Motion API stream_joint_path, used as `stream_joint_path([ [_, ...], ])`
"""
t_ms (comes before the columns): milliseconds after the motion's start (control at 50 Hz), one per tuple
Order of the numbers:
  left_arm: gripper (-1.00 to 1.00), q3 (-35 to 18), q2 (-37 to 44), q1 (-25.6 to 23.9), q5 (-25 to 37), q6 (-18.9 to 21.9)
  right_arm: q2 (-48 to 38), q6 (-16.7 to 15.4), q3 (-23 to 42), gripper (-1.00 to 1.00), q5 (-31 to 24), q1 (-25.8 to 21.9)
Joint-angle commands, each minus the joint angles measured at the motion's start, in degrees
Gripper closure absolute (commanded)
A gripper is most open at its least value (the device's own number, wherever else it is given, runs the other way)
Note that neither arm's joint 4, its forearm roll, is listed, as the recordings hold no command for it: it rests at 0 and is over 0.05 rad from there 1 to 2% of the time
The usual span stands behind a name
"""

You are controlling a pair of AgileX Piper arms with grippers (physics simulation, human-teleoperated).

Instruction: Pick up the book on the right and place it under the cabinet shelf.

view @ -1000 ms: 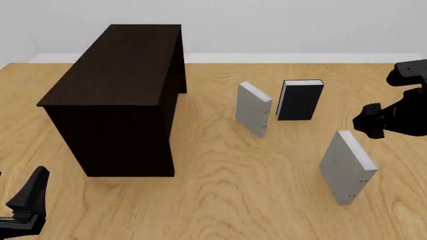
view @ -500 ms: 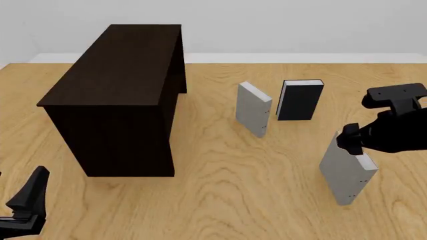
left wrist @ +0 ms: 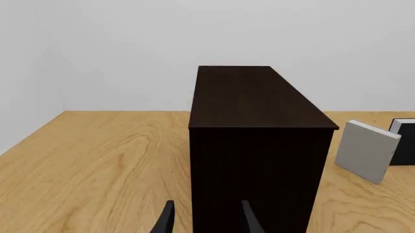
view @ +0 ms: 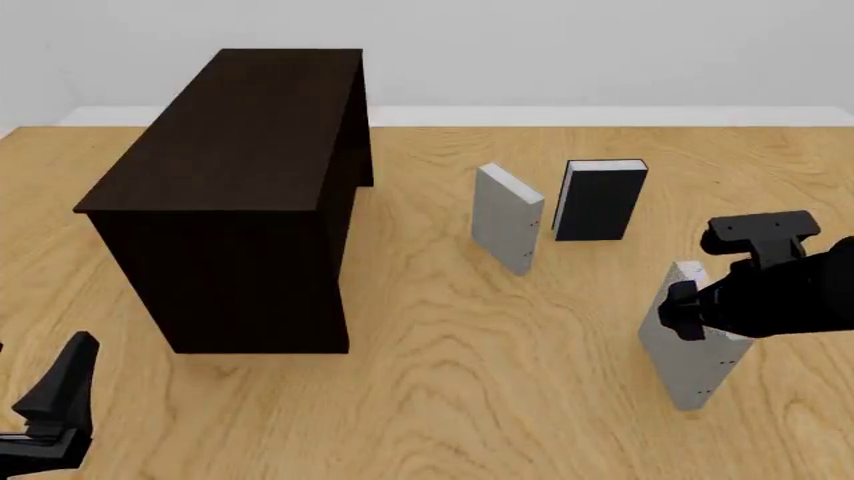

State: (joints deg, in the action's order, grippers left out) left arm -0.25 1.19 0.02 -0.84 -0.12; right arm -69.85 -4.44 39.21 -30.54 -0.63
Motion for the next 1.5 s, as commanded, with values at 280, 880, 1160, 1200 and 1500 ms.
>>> stream_joint_path([
  [280, -1.0, 0.0, 0.1, 0.0, -0.1, 0.0, -3.2, 1.2, -3.5, 1.0, 4.6, 0.1],
  [880, -1.0, 0.0, 0.1, 0.0, -0.1, 0.0, 6.4, 7.3, 2.2, 1.0, -3.5, -7.9],
  [1160, -1.0, 0.0, 0.1, 0.0, -0.1, 0.0, 7.5, 14.7, 2.9, 1.0, 1.2, -16.6],
  [1200, -1.0, 0.0, 0.0, 0.0, -0.1, 0.0, 7.8, 16.3, 3.1, 1.0, 2.3, -18.0],
  [1500, -1.0, 0.0, 0.1, 0.0, -0.1, 0.0, 7.2, 22.9, 3.2, 1.0, 8.1, -26.7],
])
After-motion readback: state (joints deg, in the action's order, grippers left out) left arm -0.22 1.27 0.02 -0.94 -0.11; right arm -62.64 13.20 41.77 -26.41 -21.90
